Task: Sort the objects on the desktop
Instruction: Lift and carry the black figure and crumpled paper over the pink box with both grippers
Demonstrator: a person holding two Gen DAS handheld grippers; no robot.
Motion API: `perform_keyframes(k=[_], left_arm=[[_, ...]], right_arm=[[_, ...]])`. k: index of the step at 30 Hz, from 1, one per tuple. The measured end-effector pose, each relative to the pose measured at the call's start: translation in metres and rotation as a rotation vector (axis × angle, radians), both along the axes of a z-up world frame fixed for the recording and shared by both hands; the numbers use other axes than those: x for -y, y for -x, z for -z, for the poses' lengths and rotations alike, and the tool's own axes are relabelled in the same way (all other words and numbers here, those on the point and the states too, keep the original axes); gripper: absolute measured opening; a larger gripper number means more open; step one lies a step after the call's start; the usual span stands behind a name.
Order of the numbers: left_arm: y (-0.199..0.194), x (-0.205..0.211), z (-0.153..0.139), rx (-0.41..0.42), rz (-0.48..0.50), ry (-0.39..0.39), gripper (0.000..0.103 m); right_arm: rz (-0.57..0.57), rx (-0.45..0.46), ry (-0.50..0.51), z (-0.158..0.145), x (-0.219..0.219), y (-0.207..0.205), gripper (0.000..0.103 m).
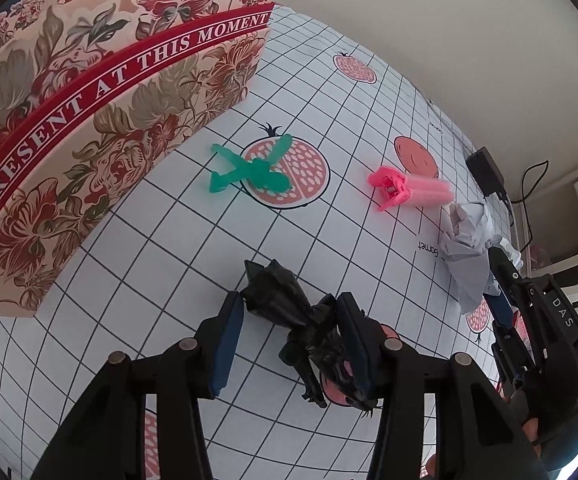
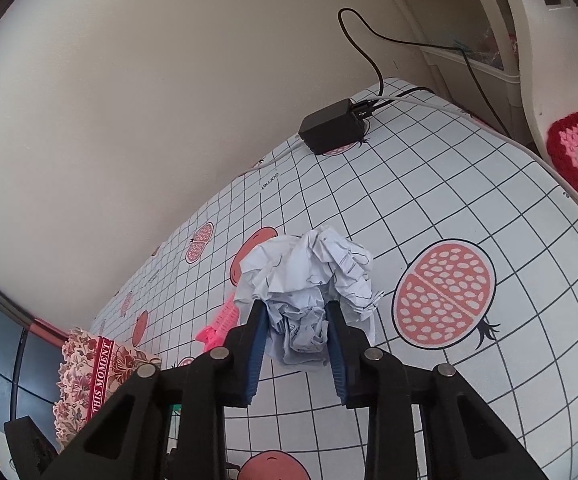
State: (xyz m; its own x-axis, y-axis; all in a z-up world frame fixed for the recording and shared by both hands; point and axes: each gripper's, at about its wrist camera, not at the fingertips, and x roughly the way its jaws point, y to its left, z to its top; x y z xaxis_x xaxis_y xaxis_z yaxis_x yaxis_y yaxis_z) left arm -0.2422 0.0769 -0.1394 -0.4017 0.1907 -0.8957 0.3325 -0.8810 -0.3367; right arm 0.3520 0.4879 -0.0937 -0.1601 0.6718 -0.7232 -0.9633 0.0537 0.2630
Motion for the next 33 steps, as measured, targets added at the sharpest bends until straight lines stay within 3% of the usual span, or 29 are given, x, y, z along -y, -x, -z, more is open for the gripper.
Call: perform_keyframes(k=[11,33], left_arm=[[-0.004,0.006,-0.024,-0.055,-0.012,-0.037,0.05],[-0.028,0.048,-0.142,-0.366,-0.057,-0.121,0.05]], right_arm=[[-0.049,-0.01,-0.088,-0.042,0.012,0.011,0.031],[-0.161,0.002,-0.348,-0.162,0.072,0.058,0.031]])
